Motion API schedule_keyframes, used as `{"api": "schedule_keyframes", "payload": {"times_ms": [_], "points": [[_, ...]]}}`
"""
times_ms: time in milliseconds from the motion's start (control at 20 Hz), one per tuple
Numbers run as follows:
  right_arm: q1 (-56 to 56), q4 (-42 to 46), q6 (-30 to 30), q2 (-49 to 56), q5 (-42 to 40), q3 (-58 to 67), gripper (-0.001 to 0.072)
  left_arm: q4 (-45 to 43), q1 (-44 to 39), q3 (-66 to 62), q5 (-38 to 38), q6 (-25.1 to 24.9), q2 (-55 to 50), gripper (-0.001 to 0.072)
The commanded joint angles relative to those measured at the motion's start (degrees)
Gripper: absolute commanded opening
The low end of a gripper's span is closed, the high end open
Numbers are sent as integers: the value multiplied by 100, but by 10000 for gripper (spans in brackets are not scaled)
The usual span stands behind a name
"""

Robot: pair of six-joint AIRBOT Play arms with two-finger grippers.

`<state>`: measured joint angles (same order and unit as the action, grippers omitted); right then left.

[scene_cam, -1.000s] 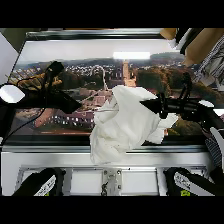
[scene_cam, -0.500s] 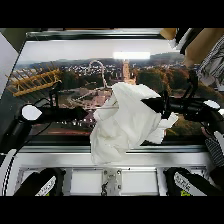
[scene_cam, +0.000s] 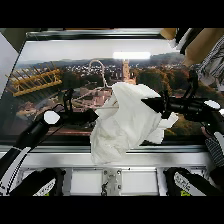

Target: Fold the clothes and pants, and hang the long-sleeved shirts on hangers.

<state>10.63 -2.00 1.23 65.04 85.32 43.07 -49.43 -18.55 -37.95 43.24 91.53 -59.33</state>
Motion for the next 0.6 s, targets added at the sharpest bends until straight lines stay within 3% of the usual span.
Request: {"api": "schedule_keyframes", "payload": {"times_ms": [0,50,100,150,400,550], "points": [[0,2,-2,-24,0,7,9,11,-227,11,-138,190,-210,402],[0,-4,-4,-37,0,7,9,7,-236,11,-168,219,-208,264],[0,-4,-4,-63,-2,7,9,-2,-195,11,-190,212,-190,72],[0,-22,-9,-105,-2,9,9,-44,-92,11,-160,192,-133,14],[-2,-87,-616,-568,-396,9,9,-48,605,13,214,188,302,13],[-2,-452,-732,-798,-409,9,9,-55,509,11,321,168,321,14]]}}
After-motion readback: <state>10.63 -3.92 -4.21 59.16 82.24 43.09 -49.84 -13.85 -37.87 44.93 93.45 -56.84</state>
